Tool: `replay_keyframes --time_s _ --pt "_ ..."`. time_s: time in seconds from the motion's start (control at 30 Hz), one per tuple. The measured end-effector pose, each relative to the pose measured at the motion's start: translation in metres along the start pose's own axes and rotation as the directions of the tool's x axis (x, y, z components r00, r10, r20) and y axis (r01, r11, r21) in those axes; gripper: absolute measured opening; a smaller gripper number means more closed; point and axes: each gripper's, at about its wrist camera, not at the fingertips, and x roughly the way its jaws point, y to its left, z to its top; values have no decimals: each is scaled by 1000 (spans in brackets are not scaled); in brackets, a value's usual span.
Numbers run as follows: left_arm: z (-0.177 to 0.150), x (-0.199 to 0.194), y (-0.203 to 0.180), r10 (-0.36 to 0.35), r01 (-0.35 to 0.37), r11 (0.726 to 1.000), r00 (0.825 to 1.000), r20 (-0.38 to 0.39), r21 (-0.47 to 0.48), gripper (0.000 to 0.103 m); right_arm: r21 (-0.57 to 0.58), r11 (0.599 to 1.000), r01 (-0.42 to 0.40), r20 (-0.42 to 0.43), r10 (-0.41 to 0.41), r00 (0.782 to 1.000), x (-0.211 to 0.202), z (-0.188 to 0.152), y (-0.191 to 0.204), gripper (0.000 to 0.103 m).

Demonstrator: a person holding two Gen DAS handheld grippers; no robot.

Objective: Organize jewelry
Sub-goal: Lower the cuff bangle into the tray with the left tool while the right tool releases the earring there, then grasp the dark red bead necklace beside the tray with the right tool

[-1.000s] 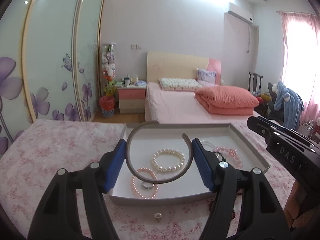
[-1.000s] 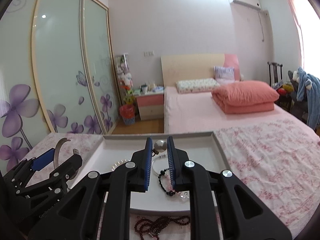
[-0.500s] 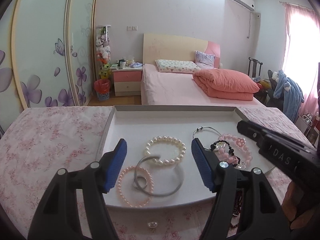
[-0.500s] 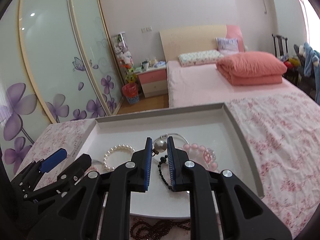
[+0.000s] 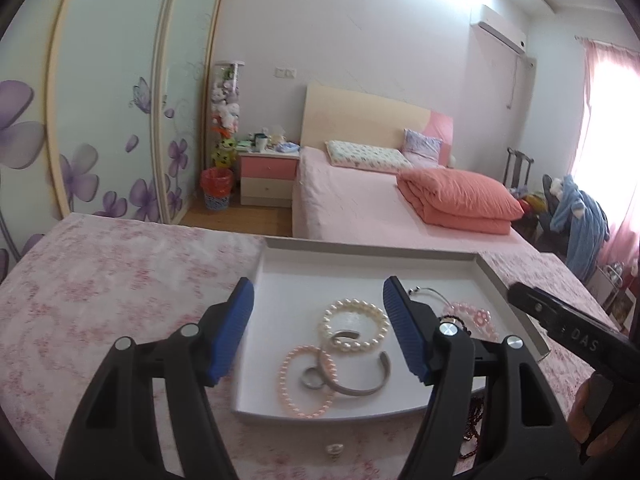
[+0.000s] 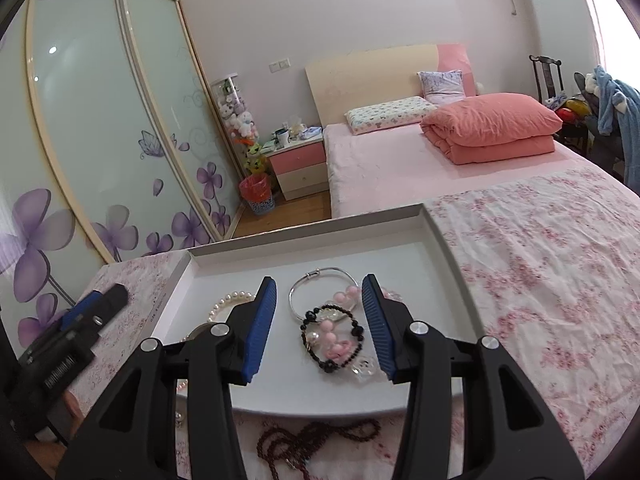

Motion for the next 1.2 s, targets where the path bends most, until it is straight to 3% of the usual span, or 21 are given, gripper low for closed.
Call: replay_keyframes --time_s 0.3,0.53,0.8,0.97,1.07,1.2 --pt "-12 -38 22 54 -54 998 998 -11 -10 69 -13 999 37 -33 -38 999 -26 -17 -15 46" --pt "-40 -56 37 84 -83 996 994 -75 17 72 -41 998 38 -173 -45 984 -24 -49 -23 46" --pt "-56 -61 53 103 -105 994 987 -122 -9 72 -71 997 8 -293 -28 956 -4 -74 4 46" --pt "-57 -64 56 107 -109 994 987 -123 -16 72 -111 991 72 -294 -102 950 10 -75 23 78" --pt "-58 -65 55 108 -111 994 986 -124 -18 73 -136 982 129 -281 -163 946 16 -73 30 85" --pt "-58 -65 55 105 -107 994 986 -128 -15 73 -140 978 153 -305 -189 933 26 -76 31 85"
